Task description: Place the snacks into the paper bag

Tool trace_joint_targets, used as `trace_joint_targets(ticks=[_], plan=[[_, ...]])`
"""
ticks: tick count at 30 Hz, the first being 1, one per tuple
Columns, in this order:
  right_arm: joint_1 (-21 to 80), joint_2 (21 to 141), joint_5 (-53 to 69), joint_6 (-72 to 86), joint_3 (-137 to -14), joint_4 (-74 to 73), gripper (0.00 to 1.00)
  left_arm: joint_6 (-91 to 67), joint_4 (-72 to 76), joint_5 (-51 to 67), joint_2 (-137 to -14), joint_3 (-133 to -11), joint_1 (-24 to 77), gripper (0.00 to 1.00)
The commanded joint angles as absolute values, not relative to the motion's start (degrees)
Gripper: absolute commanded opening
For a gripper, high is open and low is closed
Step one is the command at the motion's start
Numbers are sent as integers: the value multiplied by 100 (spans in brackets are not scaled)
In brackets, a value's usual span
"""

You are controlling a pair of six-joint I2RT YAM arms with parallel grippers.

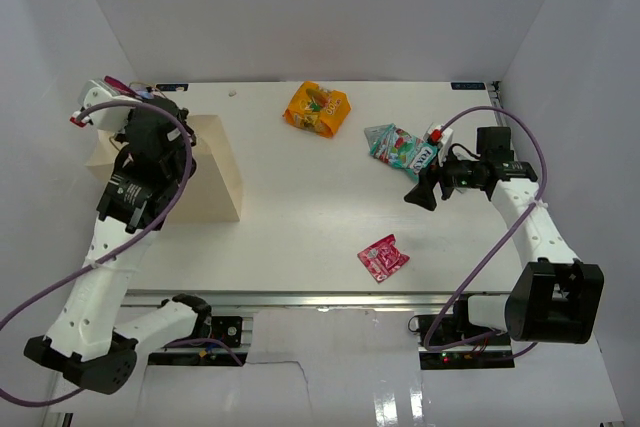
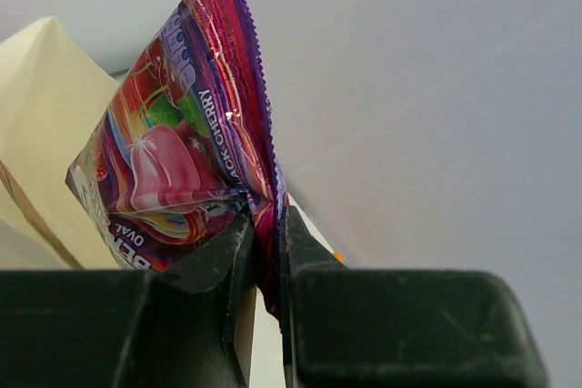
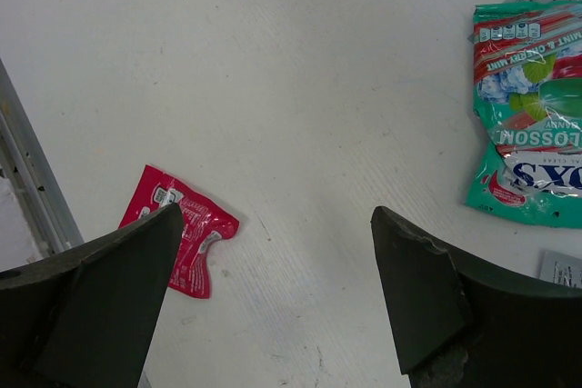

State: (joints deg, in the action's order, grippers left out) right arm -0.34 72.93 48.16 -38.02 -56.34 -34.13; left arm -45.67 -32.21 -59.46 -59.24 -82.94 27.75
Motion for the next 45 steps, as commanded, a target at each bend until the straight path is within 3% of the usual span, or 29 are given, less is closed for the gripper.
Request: trace_joint_targets(ticks=[1,3,7,11,13,22,24,31,35,38,45], plan=[[-44,7093,4948,-3823,-5555,-3322,90,-4939,-3366,-4899,-5959,-8324,1972,8],[-44,7066,4940,-3841,-5528,-3322,90,-5000,-3366,-4616,-6038,-8306,1776,10],[-44,7066,4983,-3841,-5537,-3348,90,-4992,-3401,-4334,-6126,-8402,1574,32],[-9,7320,5133,-3666,-5695,-3358,90,-4939,-3498,-4193,-6047,-8455,1538,62],[244,7505,5124,-3498,-5940,-3427,91,-4966,-3594,-4149,-5942,-8429,1529,71],[764,8647,4913,-2866,-7259,-3639,96,-4940,-3709,-3956,-5581,-8376,1529,75],[826,8928,4887,-2577,-7600,-3630,98,-4721,-3517,-3640,-5546,-8437,1538,80],[1028,9799,4062,-978,-8682,-3033,99,-3156,-2461,-1216,-5502,-8630,1529,98],[1274,10203,2877,592,-9165,-2383,99,-2646,-2461,226,-5730,-9087,1529,98],[1406,10669,2049,1307,-9561,-2040,98,-2532,-2505,545,-5766,-9255,1529,98],[1406,12257,2451,2013,-11106,-1380,91,-2557,-2680,439,-5625,-9282,1529,98]])
